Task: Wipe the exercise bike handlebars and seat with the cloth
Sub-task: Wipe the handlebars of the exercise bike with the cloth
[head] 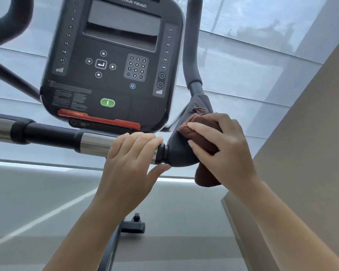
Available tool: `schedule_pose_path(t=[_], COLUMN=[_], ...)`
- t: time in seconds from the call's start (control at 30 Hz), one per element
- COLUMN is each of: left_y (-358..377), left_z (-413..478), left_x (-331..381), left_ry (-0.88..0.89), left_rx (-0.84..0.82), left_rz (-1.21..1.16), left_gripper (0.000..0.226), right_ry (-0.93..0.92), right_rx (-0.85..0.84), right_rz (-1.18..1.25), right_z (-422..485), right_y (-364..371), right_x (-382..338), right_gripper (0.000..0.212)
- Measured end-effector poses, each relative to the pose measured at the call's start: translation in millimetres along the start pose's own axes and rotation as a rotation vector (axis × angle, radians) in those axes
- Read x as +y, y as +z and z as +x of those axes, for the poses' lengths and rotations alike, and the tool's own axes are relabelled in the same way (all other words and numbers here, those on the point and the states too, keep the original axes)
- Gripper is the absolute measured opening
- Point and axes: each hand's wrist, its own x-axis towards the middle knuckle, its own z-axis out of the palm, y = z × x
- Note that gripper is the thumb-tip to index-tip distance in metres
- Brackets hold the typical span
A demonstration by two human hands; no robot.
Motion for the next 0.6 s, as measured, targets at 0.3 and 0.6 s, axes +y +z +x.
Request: schedule_pose_path(t=[0.3, 0.6], left_y=[5, 13], left_z=[0, 11], left_x=[-1, 14], left_ry=[-0.047, -0.174], left_rx=[0.053, 0.161], left_rz=[-0.073, -0.067], left_gripper=[0.048, 0.055], right_ry=[0.215, 0.101], right_rx=[-0.153, -0.002], right_rz=[0.113, 0.296], right_z=[75, 28], right_y=[-3, 2], right_x=[69, 63], right_gripper=[0.028, 0.028])
